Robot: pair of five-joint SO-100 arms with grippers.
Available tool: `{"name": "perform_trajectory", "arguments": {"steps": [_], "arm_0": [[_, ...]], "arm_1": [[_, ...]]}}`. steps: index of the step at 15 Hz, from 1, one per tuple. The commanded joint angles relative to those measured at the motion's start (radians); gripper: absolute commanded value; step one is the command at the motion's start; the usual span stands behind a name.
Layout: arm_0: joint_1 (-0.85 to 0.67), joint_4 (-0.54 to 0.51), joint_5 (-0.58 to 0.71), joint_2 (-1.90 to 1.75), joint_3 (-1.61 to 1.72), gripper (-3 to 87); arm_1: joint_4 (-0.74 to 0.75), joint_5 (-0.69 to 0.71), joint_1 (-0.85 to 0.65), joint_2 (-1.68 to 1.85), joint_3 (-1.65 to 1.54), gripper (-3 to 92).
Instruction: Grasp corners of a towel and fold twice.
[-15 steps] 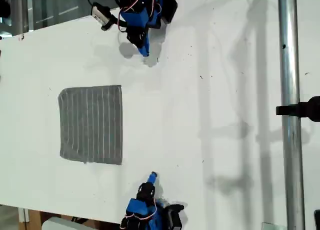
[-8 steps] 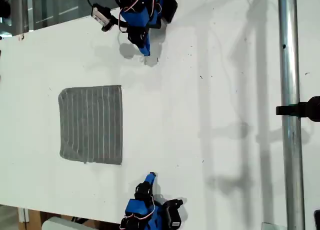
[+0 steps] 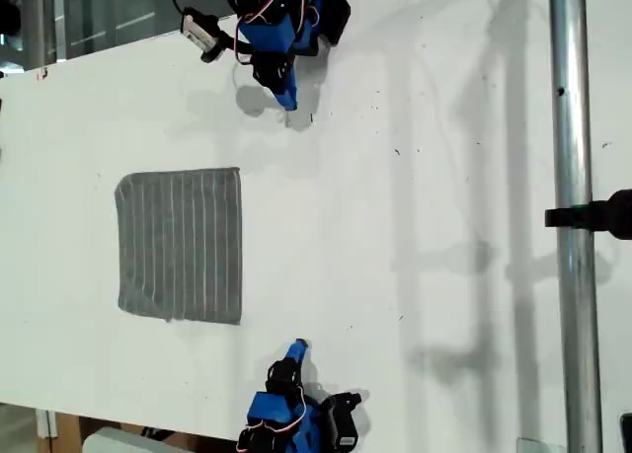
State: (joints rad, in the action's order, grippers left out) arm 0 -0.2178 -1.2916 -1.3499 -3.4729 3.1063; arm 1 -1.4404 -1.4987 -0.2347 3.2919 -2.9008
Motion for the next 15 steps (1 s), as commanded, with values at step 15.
{"name": "perform_trajectory", "arguments": {"steps": [15], "arm_0": [[-0.003,0.005,-0.014,0.000,0.012,-2.9]], "arm_1": [[0.164,0.741,-0.380,-0.876,0.755,-0.3]]}}
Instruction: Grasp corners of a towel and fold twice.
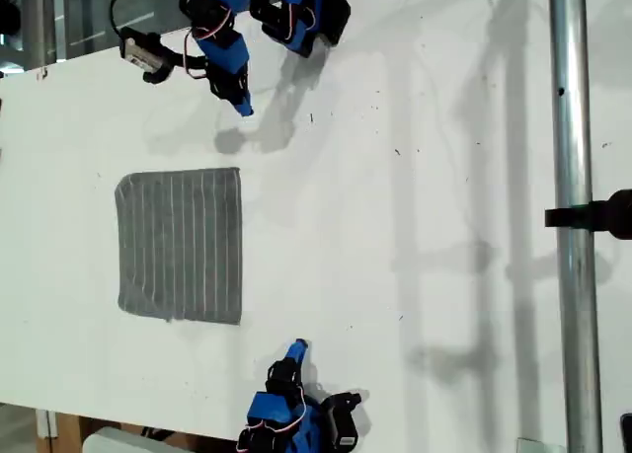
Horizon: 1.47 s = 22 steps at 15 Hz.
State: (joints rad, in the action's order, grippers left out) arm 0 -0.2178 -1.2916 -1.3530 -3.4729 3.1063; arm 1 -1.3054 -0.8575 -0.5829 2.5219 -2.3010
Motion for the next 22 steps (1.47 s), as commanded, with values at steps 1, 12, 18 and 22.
{"name": "perform_trajectory", "arguments": {"steps": [1,12,18,22], "arm_0": [[-0.002,0.005,-0.011,0.000,0.012,-2.9],[0.005,0.005,-0.012,0.000,0.012,-2.9],[0.006,0.003,-0.017,0.000,0.012,-2.9],[0.012,0.003,-0.023,0.000,0.012,-2.9]], "arm_1": [[0.052,0.173,-0.046,-0.201,0.244,-0.3],[-0.084,0.532,-0.127,-0.951,1.051,42.7],[0.028,0.611,-0.153,-1.164,1.002,42.8],[0.137,0.627,-0.158,-1.310,1.014,41.0]]}}
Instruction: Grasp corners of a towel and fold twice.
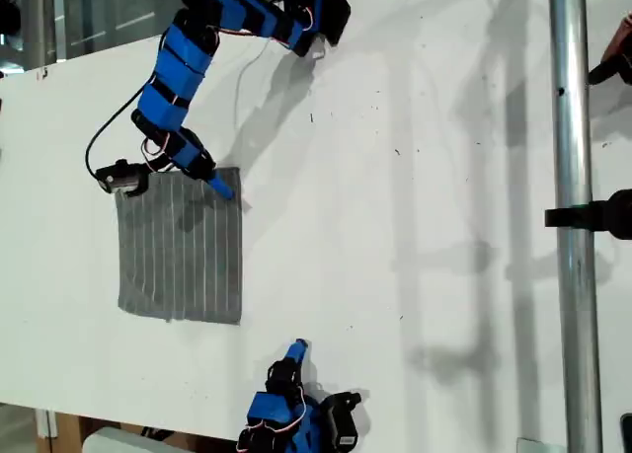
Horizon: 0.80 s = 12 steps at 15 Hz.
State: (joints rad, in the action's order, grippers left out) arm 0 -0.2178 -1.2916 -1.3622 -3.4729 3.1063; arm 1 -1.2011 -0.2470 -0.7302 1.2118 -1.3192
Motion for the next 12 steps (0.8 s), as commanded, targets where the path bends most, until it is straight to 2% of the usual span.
{"name": "perform_trajectory", "arguments": {"steps": [1,7,12], "arm_0": [[0.012,0.003,-0.014,0.000,0.012,-2.9],[0.012,0.003,-0.015,0.000,0.012,-2.9],[0.012,0.003,-0.015,0.000,0.012,-2.9]], "arm_1": [[0.052,0.018,-0.012,-0.028,0.038,40.9],[0.123,0.018,-0.023,-0.164,0.117,39.0],[0.011,0.018,0.003,-0.140,0.256,38.7]]}}
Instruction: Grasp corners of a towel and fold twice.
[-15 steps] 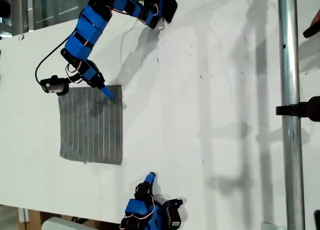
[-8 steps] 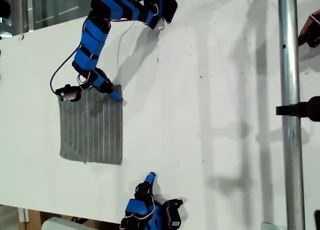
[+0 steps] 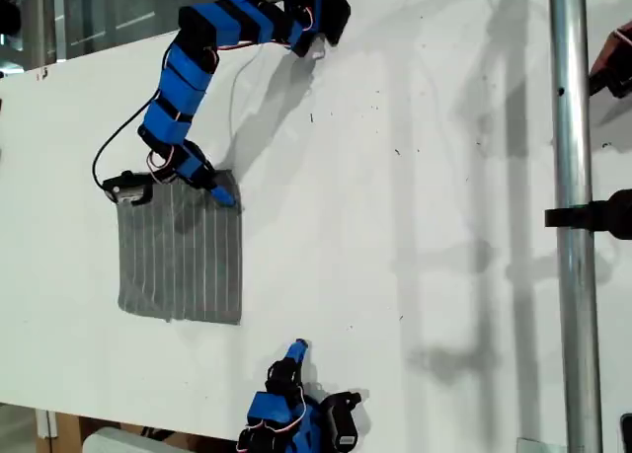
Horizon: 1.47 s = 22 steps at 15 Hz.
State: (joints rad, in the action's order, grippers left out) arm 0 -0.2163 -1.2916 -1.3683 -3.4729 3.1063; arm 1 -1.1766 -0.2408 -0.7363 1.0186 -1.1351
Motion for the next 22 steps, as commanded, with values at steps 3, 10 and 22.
{"name": "perform_trajectory", "arguments": {"steps": [3,10,22], "arm_0": [[0.014,0.003,-0.009,0.000,0.012,-2.9],[0.014,0.003,-0.012,0.000,0.012,-2.9],[-0.041,0.106,-0.002,0.023,-0.080,-3.0]], "arm_1": [[-0.003,0.021,-0.023,0.021,0.057,38.7],[0.035,0.044,-0.066,-0.121,0.077,31.3],[0.003,0.026,-0.011,-0.117,0.061,-0.2]]}}
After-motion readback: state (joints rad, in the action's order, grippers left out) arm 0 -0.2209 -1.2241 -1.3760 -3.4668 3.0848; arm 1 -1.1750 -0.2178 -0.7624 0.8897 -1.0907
